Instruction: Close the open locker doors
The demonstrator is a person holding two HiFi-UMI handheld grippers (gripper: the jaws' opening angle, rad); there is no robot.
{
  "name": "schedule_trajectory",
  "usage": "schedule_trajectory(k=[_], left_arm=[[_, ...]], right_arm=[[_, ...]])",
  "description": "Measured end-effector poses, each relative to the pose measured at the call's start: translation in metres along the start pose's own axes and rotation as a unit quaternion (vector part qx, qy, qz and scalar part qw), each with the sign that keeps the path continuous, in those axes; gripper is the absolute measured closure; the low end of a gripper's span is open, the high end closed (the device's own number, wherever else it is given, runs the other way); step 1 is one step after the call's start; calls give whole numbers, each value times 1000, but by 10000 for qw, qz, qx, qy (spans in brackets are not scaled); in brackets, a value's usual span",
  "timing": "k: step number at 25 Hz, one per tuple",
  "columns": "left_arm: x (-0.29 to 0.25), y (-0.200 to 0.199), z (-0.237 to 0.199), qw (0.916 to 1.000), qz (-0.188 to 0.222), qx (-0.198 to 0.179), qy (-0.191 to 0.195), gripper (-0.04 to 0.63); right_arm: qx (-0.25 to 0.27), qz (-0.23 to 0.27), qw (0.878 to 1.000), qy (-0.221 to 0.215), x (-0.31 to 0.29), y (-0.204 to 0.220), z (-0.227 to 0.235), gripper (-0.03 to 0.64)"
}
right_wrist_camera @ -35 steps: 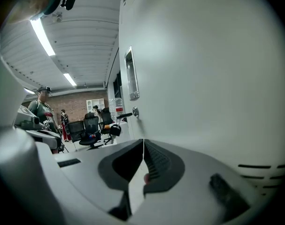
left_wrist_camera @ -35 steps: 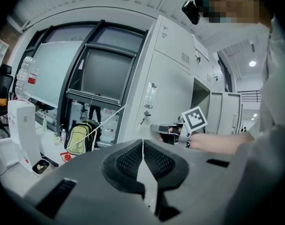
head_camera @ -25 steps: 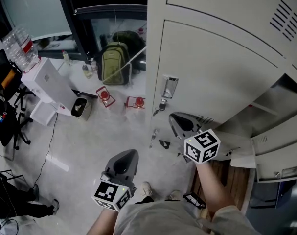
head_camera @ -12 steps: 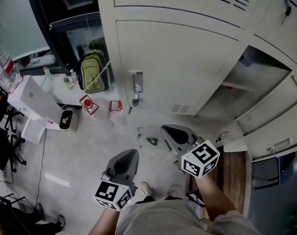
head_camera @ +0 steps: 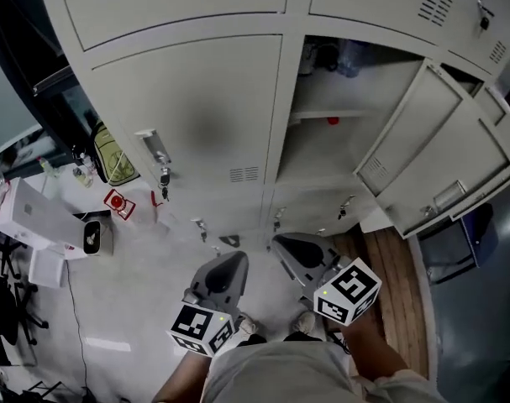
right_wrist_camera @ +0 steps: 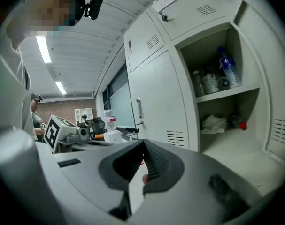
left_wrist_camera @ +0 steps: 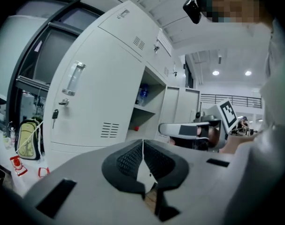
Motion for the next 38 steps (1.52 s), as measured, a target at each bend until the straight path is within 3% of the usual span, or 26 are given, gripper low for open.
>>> schedule_trajectory(k=[11,15,24,31,38], left_arm=[[-92,-1,84,9976,-231,-232,605,574],[-130,0,110,9947,-344,-283,929,574],[-198,9,161,9903,-464,-375,1255,574],[-228,20,194,9888,-549,-385,1336,574],[-231,24,203,9915,-620,-405,1067,574]], right_arm=[[-210,83,9974,687,115,17,86,591],[-319,35,9931,1127,150,23,132,591],[-442,165,9827,1789,226,29,216,591],[-422,278,9704,2363,270,26,286,591],[-621,196,9685,2406,268,41,328,591]])
Point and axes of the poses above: the fingertips, and each gripper's own axes: x backward along the fingers, z to its right, y out of its underside, the point moved 6 cm from there along x, backward along the fingers, and after that the axes turned 15 degrees about y, right-handed, at the moved point
